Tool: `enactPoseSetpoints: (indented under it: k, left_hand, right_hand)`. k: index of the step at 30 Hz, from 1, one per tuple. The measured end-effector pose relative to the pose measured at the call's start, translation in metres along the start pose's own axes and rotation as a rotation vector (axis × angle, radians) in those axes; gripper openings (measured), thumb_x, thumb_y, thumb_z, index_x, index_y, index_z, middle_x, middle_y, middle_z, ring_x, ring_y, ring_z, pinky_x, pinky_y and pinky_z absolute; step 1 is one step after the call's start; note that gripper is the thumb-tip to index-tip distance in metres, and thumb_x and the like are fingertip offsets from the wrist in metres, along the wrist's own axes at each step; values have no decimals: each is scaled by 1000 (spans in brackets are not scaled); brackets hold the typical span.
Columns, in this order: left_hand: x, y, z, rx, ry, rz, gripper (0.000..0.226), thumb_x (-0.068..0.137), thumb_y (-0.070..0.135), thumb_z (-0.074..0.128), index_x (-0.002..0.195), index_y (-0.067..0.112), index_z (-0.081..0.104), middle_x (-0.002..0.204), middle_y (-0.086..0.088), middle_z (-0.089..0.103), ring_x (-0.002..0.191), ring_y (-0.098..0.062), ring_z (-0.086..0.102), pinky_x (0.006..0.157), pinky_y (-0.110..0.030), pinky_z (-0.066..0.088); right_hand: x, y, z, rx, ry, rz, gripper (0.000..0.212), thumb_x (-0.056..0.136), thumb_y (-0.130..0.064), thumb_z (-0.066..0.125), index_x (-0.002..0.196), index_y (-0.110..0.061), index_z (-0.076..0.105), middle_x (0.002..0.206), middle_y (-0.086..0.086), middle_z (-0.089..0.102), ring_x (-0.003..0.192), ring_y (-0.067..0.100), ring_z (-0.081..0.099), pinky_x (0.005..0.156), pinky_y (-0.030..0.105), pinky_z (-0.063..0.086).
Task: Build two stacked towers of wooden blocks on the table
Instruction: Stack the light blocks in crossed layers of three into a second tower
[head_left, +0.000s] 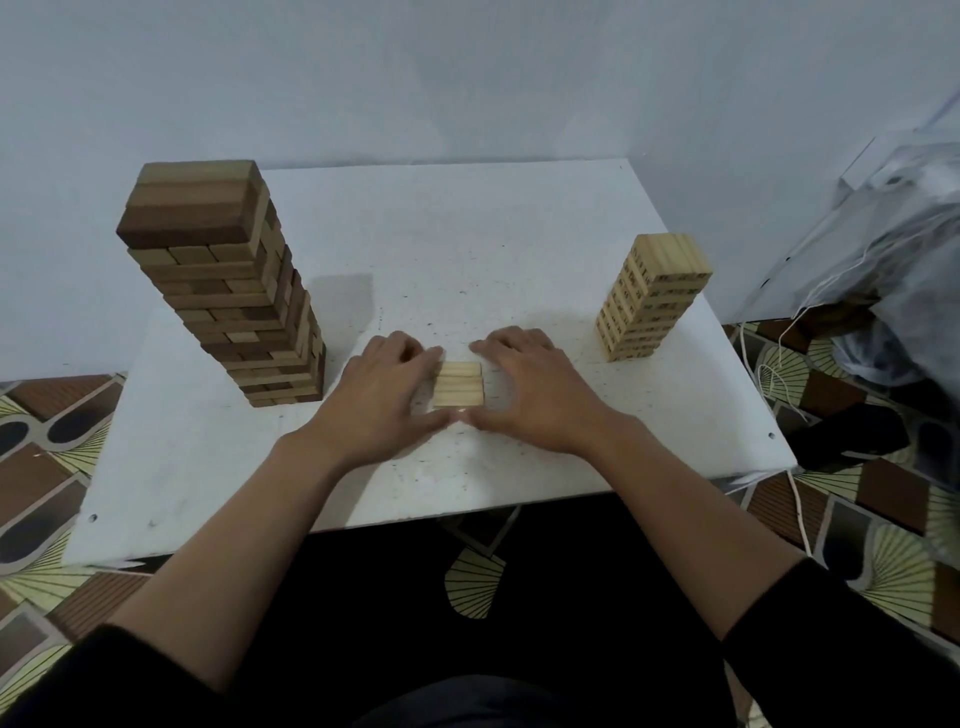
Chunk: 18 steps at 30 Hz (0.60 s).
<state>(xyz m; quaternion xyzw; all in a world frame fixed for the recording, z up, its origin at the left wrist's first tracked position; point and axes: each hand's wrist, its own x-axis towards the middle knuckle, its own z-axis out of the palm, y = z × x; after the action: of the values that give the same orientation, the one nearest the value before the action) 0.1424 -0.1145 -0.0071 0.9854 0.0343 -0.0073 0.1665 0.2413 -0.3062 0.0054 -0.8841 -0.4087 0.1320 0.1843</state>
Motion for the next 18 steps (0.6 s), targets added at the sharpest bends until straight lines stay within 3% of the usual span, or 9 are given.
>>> enactPoseSetpoints:
  k: [4,8,14,18]
  left_hand:
    - [0,0,5,-29,27,-5,81,83,73,52,145,22,49,129,0,46,120,-20,40,99,-41,36]
    - [-4,1,6,-93,51,-24,90,74,80,36,142,23,53,129,1,48,121,-19,41,99,-42,37]
    - [-3,-3,13,-148,102,-28,66,83,66,59,135,25,60,126,6,47,118,-15,39,96,-37,32]
    - [-3,-4,14,-159,106,-36,73,77,73,50,134,28,61,125,7,47,116,-14,39,96,-37,32]
  right_hand:
    - [4,3,1,-20,-35,-39,78,86,-60,65,150,-24,38,149,-8,34,136,16,30,114,46,27]
    - [4,5,4,-71,-14,-49,75,88,-62,62,150,-25,40,149,-7,36,137,16,29,113,45,26]
    - [5,7,9,-90,32,-61,65,91,-61,59,143,-24,48,143,-8,42,135,15,32,111,43,27]
    - [4,8,12,-75,60,-64,64,91,-60,59,143,-24,49,144,-9,43,135,14,32,110,41,26]
